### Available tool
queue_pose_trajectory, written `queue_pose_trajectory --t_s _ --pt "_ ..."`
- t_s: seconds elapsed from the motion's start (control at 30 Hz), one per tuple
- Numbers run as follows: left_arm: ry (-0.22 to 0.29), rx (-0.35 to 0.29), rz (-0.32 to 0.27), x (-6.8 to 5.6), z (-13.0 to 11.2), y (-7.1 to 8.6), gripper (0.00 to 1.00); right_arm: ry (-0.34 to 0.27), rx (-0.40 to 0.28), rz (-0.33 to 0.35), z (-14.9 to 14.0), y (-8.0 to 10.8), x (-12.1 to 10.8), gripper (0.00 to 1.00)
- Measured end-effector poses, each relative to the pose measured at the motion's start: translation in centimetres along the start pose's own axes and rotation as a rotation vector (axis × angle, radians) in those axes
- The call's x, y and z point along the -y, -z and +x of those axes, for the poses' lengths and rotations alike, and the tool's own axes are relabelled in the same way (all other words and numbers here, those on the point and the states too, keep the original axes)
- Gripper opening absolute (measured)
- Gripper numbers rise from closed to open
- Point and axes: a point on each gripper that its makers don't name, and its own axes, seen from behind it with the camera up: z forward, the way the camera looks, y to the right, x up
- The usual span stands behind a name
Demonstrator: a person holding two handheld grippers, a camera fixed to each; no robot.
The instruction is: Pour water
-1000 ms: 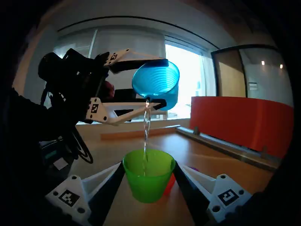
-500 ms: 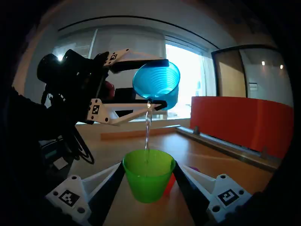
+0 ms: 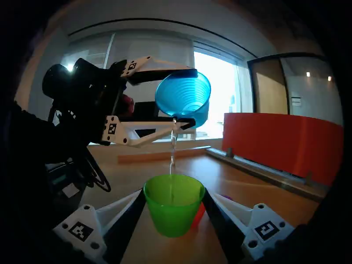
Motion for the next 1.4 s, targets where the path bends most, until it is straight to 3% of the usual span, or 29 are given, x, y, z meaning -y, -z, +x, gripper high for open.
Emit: queue_pose_trajectory --t_s 1.4 --pt "-0.117 0.005 0.014 0.53 0.34 0.35 0.89 0.017 -0.002 -0.003 0.38 0.02 -0.01 0.92"
